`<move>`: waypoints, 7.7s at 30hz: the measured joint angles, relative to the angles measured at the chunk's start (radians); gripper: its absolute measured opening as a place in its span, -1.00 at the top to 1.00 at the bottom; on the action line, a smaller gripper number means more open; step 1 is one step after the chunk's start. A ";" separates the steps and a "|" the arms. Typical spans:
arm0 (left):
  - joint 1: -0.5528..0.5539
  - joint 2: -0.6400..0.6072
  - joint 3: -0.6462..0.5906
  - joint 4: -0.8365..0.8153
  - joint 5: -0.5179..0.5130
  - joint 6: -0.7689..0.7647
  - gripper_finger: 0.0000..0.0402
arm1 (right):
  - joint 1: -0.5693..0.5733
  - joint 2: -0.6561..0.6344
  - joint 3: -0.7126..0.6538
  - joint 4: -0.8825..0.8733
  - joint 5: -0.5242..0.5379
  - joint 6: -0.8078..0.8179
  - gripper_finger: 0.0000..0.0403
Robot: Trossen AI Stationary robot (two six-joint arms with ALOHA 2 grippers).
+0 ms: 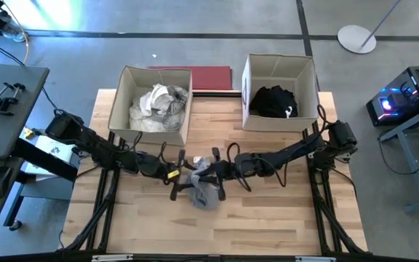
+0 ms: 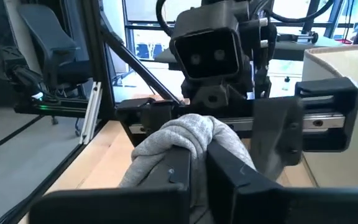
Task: Sort clothes
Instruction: Put the gray pants into the left laundry organizer, then adjust the laundry organizers
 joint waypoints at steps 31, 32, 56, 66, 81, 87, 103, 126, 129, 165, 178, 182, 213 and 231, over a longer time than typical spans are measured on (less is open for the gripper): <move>0.122 -0.715 0.282 -0.149 -0.404 0.888 0.97 | 0.079 -0.323 0.001 -0.316 0.187 -0.039 0.30; 0.145 -0.713 0.324 -0.152 -0.390 0.927 0.97 | 0.077 -0.319 0.001 -0.316 0.187 -0.031 0.30; 0.988 -0.327 0.943 -0.964 -0.137 0.583 0.97 | 0.073 -0.316 0.000 -0.347 0.188 -0.022 0.30; 1.043 -0.244 0.946 -1.847 0.067 0.190 0.95 | 0.065 -0.316 0.000 -0.355 0.188 -0.023 0.30; 1.174 -0.005 0.636 -1.711 0.167 0.151 0.95 | 0.060 -0.316 0.000 -0.361 0.187 0.024 0.30; 1.174 0.210 0.624 -1.647 0.170 0.115 0.92 | 0.065 -0.316 0.000 -0.367 0.187 0.023 0.30; 1.168 0.048 0.690 -1.633 0.170 0.088 0.14 | 0.066 -0.316 0.000 -0.384 0.187 0.028 0.30; 0.602 -0.380 0.743 -1.911 0.047 0.205 -0.02 | 0.066 -0.316 0.000 -0.391 0.187 -0.006 0.30; 0.554 -0.342 0.741 -1.967 -0.060 0.177 -0.02 | 0.072 -0.316 0.000 -0.391 0.188 -0.002 0.30; 0.578 -0.245 0.718 -2.023 0.133 0.114 0.20 | 0.152 -0.316 0.000 -0.420 0.187 0.027 0.30; 0.461 -0.178 0.630 -1.987 0.063 0.061 0.79 | 0.152 -0.316 0.000 -0.421 0.187 0.046 0.30; 0.370 -0.177 0.646 -1.982 0.074 -0.045 0.92 | 0.152 -0.316 0.000 -0.421 0.187 0.046 0.30; 0.492 -0.025 0.652 -1.663 0.052 0.328 0.84 | 0.054 -0.503 0.000 -0.933 0.368 0.289 0.30; 0.328 -0.053 0.875 -1.961 -0.098 -0.042 0.01 | -0.532 -0.636 0.000 -1.398 0.159 -0.162 -0.08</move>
